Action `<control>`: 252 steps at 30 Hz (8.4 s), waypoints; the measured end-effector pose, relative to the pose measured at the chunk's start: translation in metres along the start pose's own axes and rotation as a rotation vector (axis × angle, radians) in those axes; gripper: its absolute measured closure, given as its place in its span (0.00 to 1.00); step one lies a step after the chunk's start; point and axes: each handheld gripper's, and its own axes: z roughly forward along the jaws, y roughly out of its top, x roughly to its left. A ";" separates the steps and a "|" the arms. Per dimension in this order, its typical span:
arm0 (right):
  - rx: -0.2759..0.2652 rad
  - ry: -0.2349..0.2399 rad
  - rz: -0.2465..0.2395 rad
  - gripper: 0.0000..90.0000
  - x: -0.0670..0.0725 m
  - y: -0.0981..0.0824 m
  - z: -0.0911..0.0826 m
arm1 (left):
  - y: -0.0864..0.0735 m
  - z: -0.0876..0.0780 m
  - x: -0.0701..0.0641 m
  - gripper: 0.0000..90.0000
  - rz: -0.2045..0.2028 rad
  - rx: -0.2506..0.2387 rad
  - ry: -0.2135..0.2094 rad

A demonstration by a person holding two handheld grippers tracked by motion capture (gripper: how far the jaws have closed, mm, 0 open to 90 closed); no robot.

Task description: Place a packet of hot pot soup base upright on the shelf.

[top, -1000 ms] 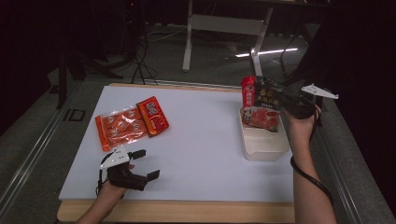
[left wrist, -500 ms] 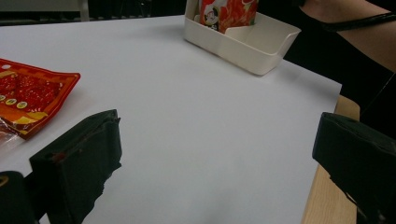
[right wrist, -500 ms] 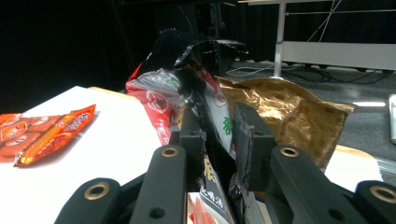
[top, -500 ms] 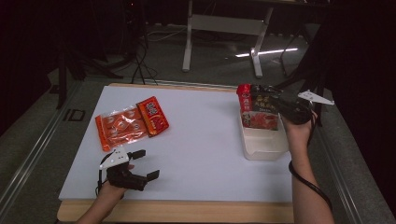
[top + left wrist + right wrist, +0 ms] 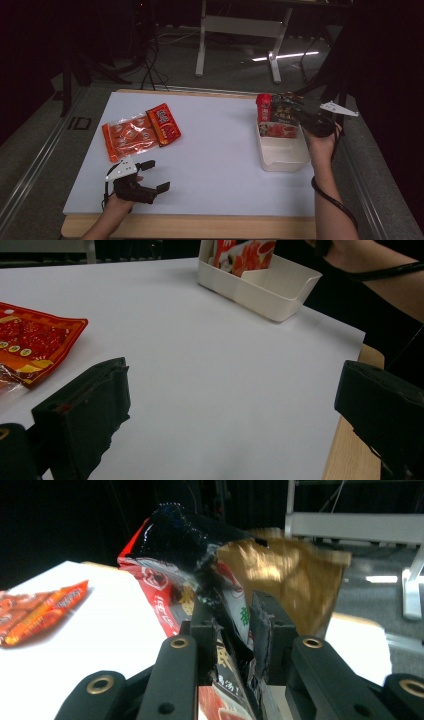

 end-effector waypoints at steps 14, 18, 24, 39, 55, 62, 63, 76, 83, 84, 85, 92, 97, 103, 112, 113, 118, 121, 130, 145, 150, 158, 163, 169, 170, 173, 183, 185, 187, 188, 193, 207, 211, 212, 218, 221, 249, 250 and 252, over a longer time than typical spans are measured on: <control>-0.009 -0.047 0.047 0.55 -0.006 0.001 -0.021 | 0.000 0.001 0.000 0.02 0.003 0.006 0.006; 0.001 -0.081 0.040 0.44 0.002 0.005 -0.030 | 0.000 0.001 0.000 0.02 0.002 0.006 0.010; -0.028 -0.126 0.021 0.30 0.016 0.009 -0.047 | -0.002 0.003 0.001 0.02 0.019 0.024 0.007; -0.063 0.012 -0.023 0.15 0.072 0.004 -0.080 | 0.006 -0.003 0.001 0.02 -0.011 0.052 -0.007; -0.046 0.167 -0.102 0.16 0.137 -0.015 -0.082 | 0.016 -0.016 0.013 0.05 0.027 0.107 0.012; -0.015 0.227 -0.109 0.16 0.153 -0.028 -0.080 | 0.019 -0.024 0.023 0.07 0.036 0.149 0.045; -0.015 0.234 -0.108 0.16 0.155 -0.029 -0.081 | 0.019 -0.026 0.024 0.07 0.030 0.147 0.060; -0.015 0.270 -0.128 0.16 0.170 -0.042 -0.090 | 0.029 -0.062 0.058 0.31 0.014 0.104 0.225; 0.008 0.287 -0.127 0.17 0.171 -0.048 -0.086 | 0.031 -0.075 0.086 0.63 -0.014 0.098 0.317; 0.009 0.290 -0.126 0.17 0.170 -0.049 -0.086 | 0.028 -0.074 0.095 0.65 -0.026 0.122 0.342; 0.009 0.290 -0.126 0.17 0.170 -0.049 -0.086 | 0.028 -0.074 0.095 0.68 -0.026 0.122 0.342; 0.025 0.309 -0.133 0.17 0.171 -0.052 -0.082 | 0.017 -0.071 0.125 0.90 -0.082 0.159 0.416; 0.039 0.325 -0.137 0.17 0.173 -0.055 -0.081 | 0.017 -0.063 0.140 0.98 -0.079 0.192 0.465; 0.048 0.338 -0.144 0.17 0.175 -0.057 -0.079 | 0.016 -0.054 0.154 1.00 -0.072 0.244 0.504; 0.053 0.355 -0.142 0.17 0.175 -0.057 -0.076 | 0.011 -0.040 0.176 1.00 -0.081 0.291 0.562; 0.053 0.355 -0.142 0.17 0.175 -0.057 -0.076 | 0.012 -0.040 0.178 1.00 -0.095 0.281 0.555; 0.058 0.361 -0.144 0.17 0.175 -0.057 -0.074 | 0.011 -0.033 0.189 1.00 -0.078 0.320 0.580; 0.062 0.361 -0.146 0.17 0.176 -0.058 -0.074 | 0.009 -0.030 0.192 1.00 -0.070 0.328 0.594; 0.062 0.364 -0.141 0.17 0.175 -0.058 -0.074 | 0.006 -0.030 0.190 1.00 -0.073 0.355 0.588; 0.054 0.370 -0.131 0.17 0.175 -0.055 -0.077 | 0.009 -0.035 0.189 1.00 -0.076 0.350 0.600; 0.057 0.374 -0.130 0.17 0.175 -0.056 -0.076 | 0.018 -0.035 0.200 1.00 -0.095 0.338 0.607; 0.066 0.383 -0.138 0.17 0.177 -0.056 -0.072 | 0.030 -0.026 0.221 1.00 -0.133 0.339 0.632; 0.075 0.380 -0.137 0.17 0.177 -0.058 -0.071 | 0.034 -0.019 0.229 1.00 -0.128 0.352 0.652; 0.083 0.375 -0.135 0.17 0.176 -0.059 -0.069 | 0.037 -0.008 0.239 1.00 -0.130 0.376 0.669; 0.081 0.378 -0.135 0.17 0.176 -0.059 -0.069 | 0.037 -0.006 0.241 1.00 -0.126 0.387 0.678; 0.085 0.381 -0.143 0.17 0.178 -0.059 -0.068 | 0.037 -0.003 0.244 1.00 -0.121 0.406 0.671; 0.081 0.383 -0.135 0.17 0.176 -0.059 -0.070 | 0.039 -0.006 0.236 1.00 -0.149 0.481 0.561; 0.077 0.385 -0.133 0.17 0.176 -0.059 -0.071 | 0.037 -0.007 0.230 1.00 -0.155 0.485 0.529; 0.075 0.385 -0.139 0.17 0.177 -0.058 -0.072 | 0.036 -0.007 0.226 1.00 -0.157 0.487 0.522; 0.075 0.385 -0.139 0.17 0.177 -0.058 -0.072 | 0.035 -0.007 0.221 1.00 -0.154 0.491 0.512; 0.071 0.388 -0.137 0.17 0.179 -0.057 -0.073 | 0.031 -0.004 0.197 1.00 -0.141 0.501 0.454; 0.071 0.393 -0.152 0.17 0.182 -0.057 -0.074 | 0.023 0.014 0.141 1.00 -0.085 0.525 0.328; 0.073 0.393 -0.157 0.17 0.182 -0.057 -0.074 | 0.023 0.014 0.143 1.00 -0.089 0.524 0.324; 0.072 0.392 -0.155 0.17 0.182 -0.058 -0.074 | 0.024 0.015 0.146 1.00 -0.093 0.522 0.338; 0.076 0.389 -0.150 0.17 0.180 -0.058 -0.074 | 0.030 0.023 0.155 1.00 -0.101 0.509 0.359; 0.075 0.391 -0.149 0.17 0.180 -0.059 -0.074 | 0.034 0.031 0.160 1.00 -0.097 0.514 0.372; 0.091 0.398 -0.141 0.17 0.177 -0.062 -0.072 | 0.068 0.080 0.217 1.00 -0.146 0.479 0.480; 0.091 0.398 -0.141 0.17 0.177 -0.062 -0.072 | 0.068 0.082 0.217 1.00 -0.140 0.486 0.483; 0.091 0.398 -0.139 0.17 0.176 -0.062 -0.072 | 0.068 0.088 0.218 1.00 -0.137 0.497 0.480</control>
